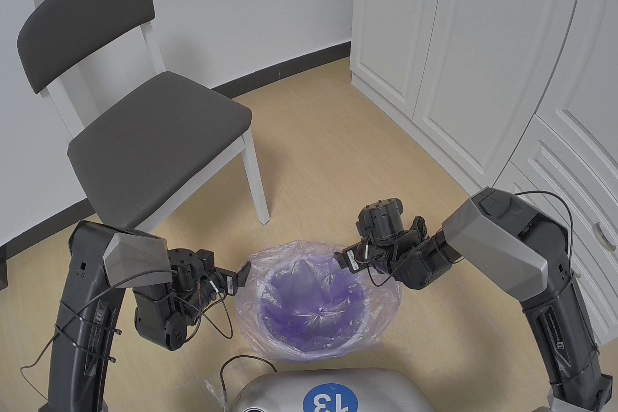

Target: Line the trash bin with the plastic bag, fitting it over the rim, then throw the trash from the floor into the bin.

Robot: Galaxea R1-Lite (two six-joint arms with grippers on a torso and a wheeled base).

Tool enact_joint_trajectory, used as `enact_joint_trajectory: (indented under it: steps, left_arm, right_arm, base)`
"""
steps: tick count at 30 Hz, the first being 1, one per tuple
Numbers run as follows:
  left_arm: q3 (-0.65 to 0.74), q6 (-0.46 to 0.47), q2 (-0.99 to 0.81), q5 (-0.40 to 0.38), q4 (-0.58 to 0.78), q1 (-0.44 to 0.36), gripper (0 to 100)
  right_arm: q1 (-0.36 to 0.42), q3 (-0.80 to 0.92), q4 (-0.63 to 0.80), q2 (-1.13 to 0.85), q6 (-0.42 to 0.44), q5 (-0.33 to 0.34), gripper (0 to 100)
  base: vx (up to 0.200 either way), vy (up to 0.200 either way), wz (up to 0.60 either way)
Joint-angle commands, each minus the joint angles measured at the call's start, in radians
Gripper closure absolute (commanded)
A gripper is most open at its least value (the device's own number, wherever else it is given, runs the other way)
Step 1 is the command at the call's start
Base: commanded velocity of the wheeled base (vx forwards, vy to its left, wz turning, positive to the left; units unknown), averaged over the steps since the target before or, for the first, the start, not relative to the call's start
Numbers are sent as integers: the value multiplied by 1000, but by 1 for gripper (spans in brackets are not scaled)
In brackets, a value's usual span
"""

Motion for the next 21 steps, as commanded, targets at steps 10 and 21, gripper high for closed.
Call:
enact_joint_trajectory:
  steps: [10, 21]
  left_arm:
    - [-18, 0, 12, 0, 40, 14, 0]
    - [79, 56, -60, -12, 163, 32, 0]
  right_arm:
    - [-26, -30, 6, 38, 1, -4, 0]
    - [-43, -33, 49, 47, 1, -4, 0]
  base:
    - [0, 0, 0]
    - [0, 0, 0]
